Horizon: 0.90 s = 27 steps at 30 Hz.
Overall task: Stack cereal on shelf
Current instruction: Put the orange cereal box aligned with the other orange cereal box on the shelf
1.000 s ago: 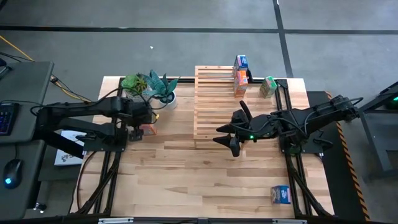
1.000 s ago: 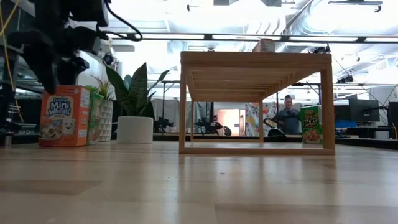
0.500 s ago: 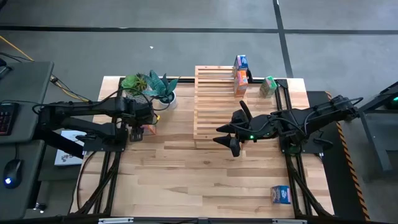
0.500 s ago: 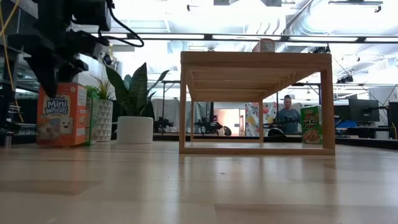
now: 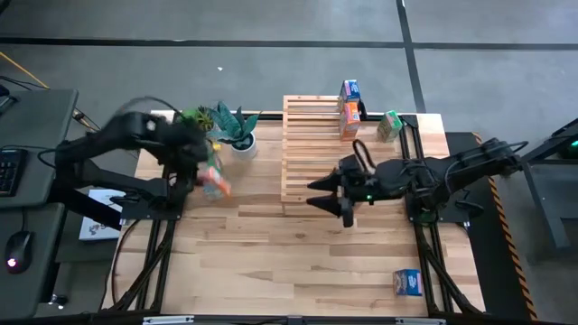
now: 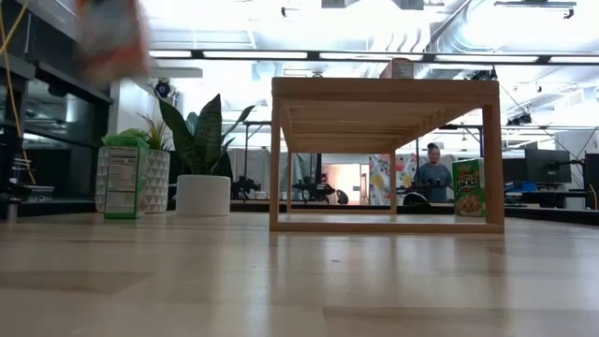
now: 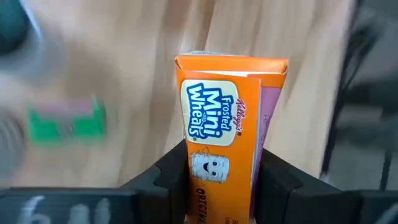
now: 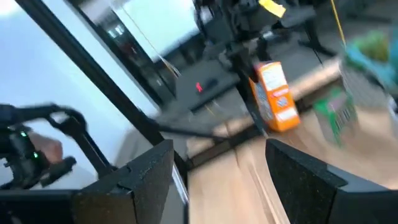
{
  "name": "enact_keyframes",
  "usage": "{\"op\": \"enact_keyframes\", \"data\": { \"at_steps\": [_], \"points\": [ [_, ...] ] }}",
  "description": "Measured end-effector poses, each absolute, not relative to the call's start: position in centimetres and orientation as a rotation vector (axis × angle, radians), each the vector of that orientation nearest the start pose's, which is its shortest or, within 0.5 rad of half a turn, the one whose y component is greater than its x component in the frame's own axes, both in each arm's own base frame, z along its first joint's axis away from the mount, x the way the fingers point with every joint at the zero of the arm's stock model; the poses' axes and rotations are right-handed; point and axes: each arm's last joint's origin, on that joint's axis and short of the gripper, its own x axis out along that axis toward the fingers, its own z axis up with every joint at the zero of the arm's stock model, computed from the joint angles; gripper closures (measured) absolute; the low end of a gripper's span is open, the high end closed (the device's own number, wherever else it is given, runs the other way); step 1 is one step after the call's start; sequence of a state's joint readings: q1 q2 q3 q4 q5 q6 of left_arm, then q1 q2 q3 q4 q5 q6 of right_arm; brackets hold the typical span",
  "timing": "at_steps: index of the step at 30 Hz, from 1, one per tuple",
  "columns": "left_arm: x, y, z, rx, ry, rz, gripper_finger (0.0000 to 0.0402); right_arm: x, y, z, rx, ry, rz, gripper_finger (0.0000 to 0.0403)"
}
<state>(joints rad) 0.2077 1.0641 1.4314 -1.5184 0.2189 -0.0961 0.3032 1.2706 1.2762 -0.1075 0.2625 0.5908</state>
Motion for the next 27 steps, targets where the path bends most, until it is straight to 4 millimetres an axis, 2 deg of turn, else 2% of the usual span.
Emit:
{"op": "enact_keyframes", "data": {
  "at_steps": [3,5,10,14,20,27],
  "points": [
    [14.5,2.6,43.0,-0.274,0.977,0.095,0.0281,26.7,6.7,41.9,0.557,0.021,-0.010,0.0155],
    [15.8,2.8,44.9,-0.226,0.930,0.122,0.0281,26.4,5.9,42.2,0.550,-0.001,-0.037,0.0155],
    [21.1,3.2,47.1,-0.025,0.916,0.110,0.0281,25.8,4.0,42.9,0.520,-0.045,-0.096,0.0155],
    [25.9,4.0,46.8,0.150,0.952,0.129,0.0282,25.6,2.8,43.2,0.470,-0.068,-0.144,0.0155],
    [32.6,5.4,44.6,0.278,0.941,0.135,0.0280,24.5,1.9,44.3,0.405,-0.145,-0.209,0.0155],
    [37.7,7.0,41.6,0.348,0.897,0.129,0.0280,22.6,1.7,46.3,0.358,-0.271,-0.191,0.0155]
  ]
}}
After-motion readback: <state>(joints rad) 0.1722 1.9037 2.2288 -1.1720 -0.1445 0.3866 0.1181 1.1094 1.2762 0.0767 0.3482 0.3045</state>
